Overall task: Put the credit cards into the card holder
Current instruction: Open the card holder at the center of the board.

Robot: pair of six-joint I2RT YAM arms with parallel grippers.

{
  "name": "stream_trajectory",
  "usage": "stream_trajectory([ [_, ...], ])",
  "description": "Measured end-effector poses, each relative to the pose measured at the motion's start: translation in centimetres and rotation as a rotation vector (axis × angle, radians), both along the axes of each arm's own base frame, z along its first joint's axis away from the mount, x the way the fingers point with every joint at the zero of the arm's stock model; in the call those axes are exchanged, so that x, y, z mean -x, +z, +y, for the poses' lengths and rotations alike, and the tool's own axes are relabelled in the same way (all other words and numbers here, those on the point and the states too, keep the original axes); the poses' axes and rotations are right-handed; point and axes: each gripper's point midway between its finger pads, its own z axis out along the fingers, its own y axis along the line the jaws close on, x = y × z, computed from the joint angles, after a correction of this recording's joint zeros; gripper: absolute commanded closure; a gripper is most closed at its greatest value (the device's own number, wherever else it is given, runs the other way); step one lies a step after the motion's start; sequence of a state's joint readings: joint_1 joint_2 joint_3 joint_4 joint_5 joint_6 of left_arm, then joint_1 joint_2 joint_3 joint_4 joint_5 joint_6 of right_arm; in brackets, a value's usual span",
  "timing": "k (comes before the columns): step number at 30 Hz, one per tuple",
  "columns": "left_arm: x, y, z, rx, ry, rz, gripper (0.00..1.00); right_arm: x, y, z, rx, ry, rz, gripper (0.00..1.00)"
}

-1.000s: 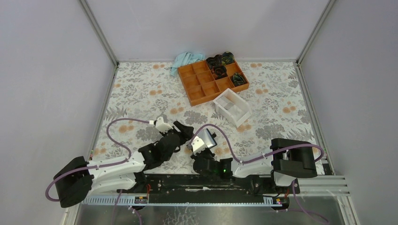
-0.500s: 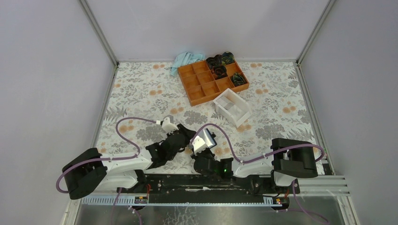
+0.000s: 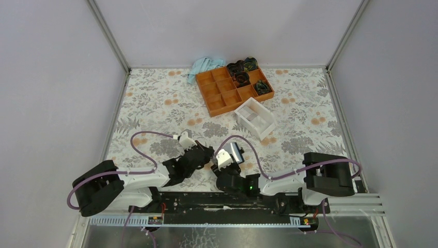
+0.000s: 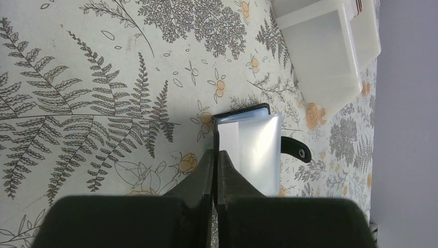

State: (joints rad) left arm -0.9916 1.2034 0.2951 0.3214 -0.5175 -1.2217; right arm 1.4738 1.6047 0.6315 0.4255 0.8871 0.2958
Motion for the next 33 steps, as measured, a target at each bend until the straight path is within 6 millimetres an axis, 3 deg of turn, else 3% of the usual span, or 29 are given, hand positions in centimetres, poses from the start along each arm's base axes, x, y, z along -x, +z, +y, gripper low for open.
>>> stream_trajectory([
  [13, 0.0, 0.0, 0.0, 0.000, 0.000, 0.000, 1.00, -1.1, 3.9, -3.0, -0.145, -0.097, 0.000, 0.41],
  [26, 0.0, 0.0, 0.0, -0.001, -0.001, 0.000, 1.00, -5.0, 0.4, -8.2, -0.154, -0.285, 0.088, 0.37],
  [33, 0.0, 0.0, 0.0, -0.001, -0.001, 0.000, 1.00, -5.7, -1.0, -8.6, -0.204, -0.294, 0.169, 0.35],
])
